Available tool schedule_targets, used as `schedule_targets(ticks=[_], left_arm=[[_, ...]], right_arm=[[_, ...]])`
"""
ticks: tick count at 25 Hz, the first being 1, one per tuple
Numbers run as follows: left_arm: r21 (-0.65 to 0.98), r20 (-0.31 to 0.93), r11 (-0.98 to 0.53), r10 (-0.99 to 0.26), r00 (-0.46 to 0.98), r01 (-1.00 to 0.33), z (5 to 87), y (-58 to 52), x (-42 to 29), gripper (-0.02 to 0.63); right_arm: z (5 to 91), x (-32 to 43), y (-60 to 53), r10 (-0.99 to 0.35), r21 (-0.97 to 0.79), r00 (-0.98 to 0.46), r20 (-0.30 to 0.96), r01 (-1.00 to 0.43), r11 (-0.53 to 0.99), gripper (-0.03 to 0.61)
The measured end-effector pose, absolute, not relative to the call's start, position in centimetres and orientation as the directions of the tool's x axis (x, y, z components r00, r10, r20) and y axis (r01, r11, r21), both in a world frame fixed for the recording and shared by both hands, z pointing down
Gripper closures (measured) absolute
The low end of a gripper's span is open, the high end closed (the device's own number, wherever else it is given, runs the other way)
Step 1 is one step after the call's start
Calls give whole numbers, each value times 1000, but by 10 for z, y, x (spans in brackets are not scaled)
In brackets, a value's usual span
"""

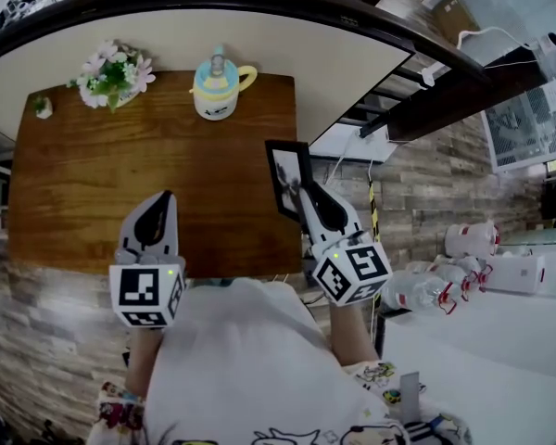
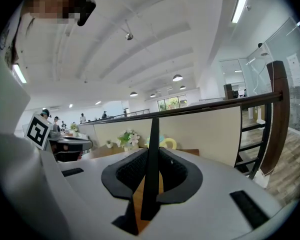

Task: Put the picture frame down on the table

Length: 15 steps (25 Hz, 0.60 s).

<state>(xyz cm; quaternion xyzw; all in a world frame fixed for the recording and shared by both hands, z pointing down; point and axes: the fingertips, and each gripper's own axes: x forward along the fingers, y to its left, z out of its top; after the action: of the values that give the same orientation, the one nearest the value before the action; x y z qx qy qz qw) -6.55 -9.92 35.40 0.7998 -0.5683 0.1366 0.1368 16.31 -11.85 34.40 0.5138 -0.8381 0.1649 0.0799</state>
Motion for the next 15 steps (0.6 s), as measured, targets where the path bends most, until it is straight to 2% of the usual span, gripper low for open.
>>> schedule_targets(ticks=[15], left_arm=[[83, 430, -348, -833, 349, -934, 381, -105, -76, 611]], right_arm=[[369, 137, -120, -816, -232, -460, 352, -887, 400, 517]])
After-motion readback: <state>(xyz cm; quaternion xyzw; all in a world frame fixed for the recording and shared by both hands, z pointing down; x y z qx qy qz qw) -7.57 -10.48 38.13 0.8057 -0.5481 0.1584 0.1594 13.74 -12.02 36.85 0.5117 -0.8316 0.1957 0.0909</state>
